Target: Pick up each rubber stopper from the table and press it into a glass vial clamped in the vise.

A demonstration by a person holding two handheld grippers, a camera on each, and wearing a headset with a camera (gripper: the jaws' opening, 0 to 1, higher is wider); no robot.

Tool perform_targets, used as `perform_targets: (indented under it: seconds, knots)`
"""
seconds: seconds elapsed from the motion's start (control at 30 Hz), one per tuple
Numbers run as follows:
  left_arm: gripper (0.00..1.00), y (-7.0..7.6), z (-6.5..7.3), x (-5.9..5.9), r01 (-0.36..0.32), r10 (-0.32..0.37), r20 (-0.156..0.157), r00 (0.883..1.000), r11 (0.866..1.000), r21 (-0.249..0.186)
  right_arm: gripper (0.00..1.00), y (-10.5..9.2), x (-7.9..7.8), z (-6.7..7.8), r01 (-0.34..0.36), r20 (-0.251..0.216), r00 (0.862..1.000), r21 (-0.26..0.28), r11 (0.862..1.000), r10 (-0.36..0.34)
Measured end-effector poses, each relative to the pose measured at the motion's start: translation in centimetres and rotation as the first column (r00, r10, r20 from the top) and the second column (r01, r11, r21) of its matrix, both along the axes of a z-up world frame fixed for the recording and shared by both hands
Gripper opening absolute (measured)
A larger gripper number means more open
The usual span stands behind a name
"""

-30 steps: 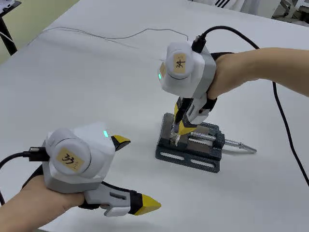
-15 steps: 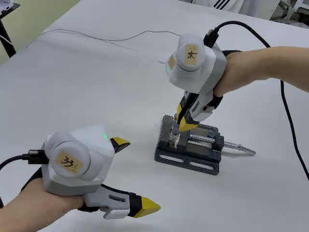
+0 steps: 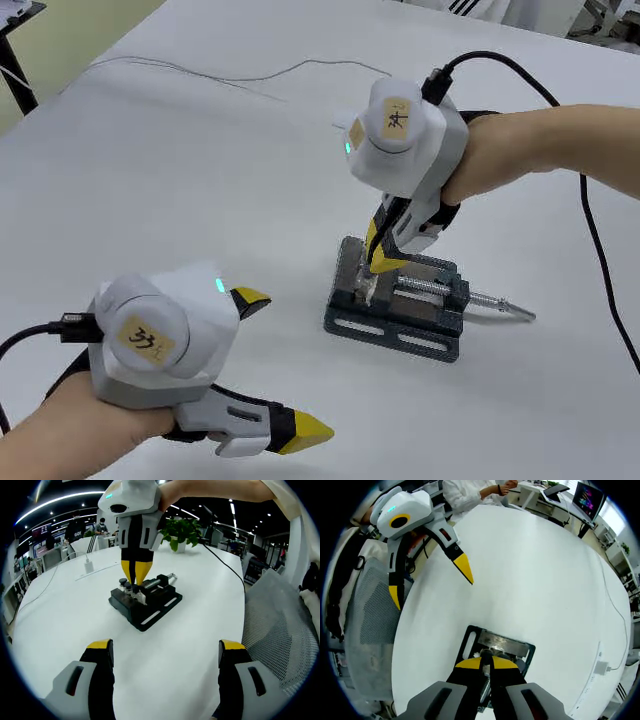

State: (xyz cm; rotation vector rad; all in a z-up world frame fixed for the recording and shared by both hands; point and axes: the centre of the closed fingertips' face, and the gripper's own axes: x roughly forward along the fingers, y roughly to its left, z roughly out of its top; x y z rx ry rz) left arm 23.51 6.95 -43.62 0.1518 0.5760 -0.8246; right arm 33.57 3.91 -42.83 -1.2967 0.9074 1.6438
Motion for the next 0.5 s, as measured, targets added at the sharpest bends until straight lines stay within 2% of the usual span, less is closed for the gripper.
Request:
perform_targets:
  seconds: [0.17,0.5]
  knots:
    - [0.85,-0.02,-0.13,0.01,0.0,0.0,-0.006,1.0,1.0,-0.001,0.01,-0.06,-0.18,0.04,0.003,-0.004,1.0,-0.001,1.0,-0.003]
    - [0.85,-0.28,-0.26,0.32,0.0,0.0,-0.008,1.0,1.0,-0.01,0.0,-0.05,-0.09,-0.1,-0.004,0.02,1.0,-0.016,1.0,0.005]
